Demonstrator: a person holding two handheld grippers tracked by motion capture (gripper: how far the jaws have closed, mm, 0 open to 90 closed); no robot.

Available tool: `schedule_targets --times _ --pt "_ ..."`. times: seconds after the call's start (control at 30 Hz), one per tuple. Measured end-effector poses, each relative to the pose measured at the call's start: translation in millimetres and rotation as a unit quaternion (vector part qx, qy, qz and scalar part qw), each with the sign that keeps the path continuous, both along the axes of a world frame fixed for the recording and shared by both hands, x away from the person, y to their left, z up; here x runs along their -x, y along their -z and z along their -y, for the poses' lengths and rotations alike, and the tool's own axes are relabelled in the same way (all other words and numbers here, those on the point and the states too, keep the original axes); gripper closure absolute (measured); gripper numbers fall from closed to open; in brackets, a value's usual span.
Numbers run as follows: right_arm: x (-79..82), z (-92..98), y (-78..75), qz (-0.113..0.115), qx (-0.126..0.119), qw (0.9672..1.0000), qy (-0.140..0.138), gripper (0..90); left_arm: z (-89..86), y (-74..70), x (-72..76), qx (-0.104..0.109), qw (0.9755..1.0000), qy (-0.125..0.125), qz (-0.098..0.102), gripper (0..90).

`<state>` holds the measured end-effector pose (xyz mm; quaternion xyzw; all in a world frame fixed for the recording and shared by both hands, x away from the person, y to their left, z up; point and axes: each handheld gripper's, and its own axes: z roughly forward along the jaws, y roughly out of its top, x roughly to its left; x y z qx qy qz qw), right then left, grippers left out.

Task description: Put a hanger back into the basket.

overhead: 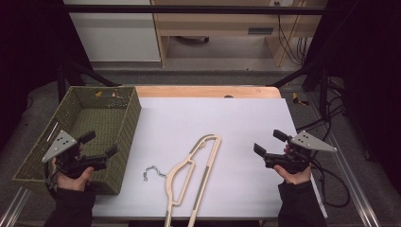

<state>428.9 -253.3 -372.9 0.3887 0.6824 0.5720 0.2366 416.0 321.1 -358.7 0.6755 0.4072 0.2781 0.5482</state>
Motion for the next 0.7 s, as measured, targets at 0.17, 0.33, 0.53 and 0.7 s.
schedule_targets --times 0.17,0.33,0.53,0.7 --pt "-0.7 -8.9 -0.2 -0.002 0.013 0.9998 -0.012 10.1 0.5 -0.1 1.0 -0.002 1.0000 0.003 0.002 1.7" --pt "-1.2 -28.0 0.0 -0.006 0.022 0.9991 -0.037 12.8 0.3 1.0 0.8 -0.004 1.0000 0.003 0.003 1.8" --pt "-3.1 -58.5 4.5 -0.024 0.041 0.9967 -0.066 15.2 -0.3 2.2 0.0 -0.007 1.0000 0.003 0.001 1.8" --pt "-4.9 -77.7 6.5 -0.031 0.043 0.9943 -0.092 18.3 -1.3 1.4 0.4 -0.006 1.0000 0.002 0.002 1.8"
